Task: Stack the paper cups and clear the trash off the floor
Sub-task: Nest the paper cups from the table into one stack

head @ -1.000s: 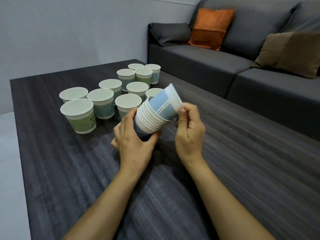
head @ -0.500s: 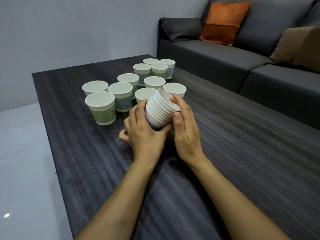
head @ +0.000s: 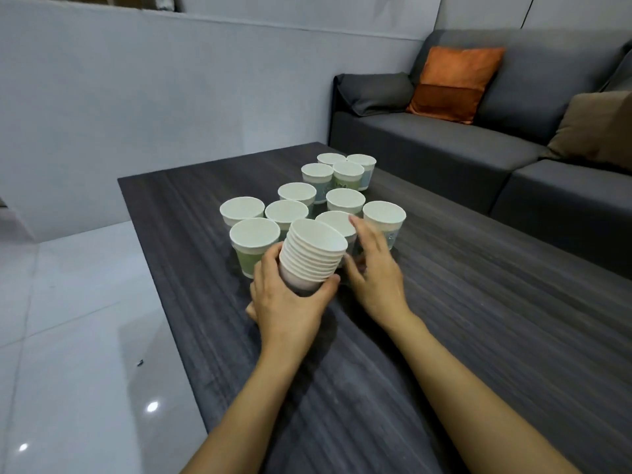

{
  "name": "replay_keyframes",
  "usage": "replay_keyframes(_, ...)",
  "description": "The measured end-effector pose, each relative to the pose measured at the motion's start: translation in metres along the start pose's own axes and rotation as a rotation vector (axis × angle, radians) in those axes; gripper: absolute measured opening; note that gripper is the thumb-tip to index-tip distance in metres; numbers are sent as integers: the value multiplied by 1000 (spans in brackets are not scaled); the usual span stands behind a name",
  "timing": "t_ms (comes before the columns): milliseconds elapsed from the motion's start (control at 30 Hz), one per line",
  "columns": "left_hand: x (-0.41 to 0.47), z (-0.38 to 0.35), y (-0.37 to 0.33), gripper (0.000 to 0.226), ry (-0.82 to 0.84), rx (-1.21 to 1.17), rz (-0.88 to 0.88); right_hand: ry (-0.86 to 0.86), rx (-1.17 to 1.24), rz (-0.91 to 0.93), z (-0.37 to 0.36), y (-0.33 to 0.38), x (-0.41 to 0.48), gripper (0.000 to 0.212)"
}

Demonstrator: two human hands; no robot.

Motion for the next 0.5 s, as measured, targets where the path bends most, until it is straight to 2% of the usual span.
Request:
replay_keyframes(67, 4, -3, -3, 73, 45, -4, -38, 74, -95, 60, -11, 0, 4, 50)
replay_keyframes(100, 5, -5, -5, 74, 67, -12, -44, 59, -83, 76, -12, -2, 5, 42)
replay_keyframes(200, 10, -10, -3, 69, 83, -50, -37, -193, 81, 56, 8, -12, 4, 13)
replay_keyframes(267, 10, -12, -1, 68, 96, -48, -19, -384, 279, -71, 25, -27, 0, 10)
replay_keyframes(333, 9, -17, -2, 68, 126, -32, -28, -474, 471, -165, 30, -38, -5, 12)
replay_keyframes(500, 12, -27, -6, 74, 93, 83, -68, -647, 664, -162, 41, -42, -11, 13)
Point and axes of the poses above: each hand's wrist, its own x-axis towards the middle knuckle, its own z-axis out of the back of the hand, y = z × x, the point moved 7 cm from there along x, towards the middle knuckle, and after that the axes turned 3 degrees about y, right-handed, at the moved point
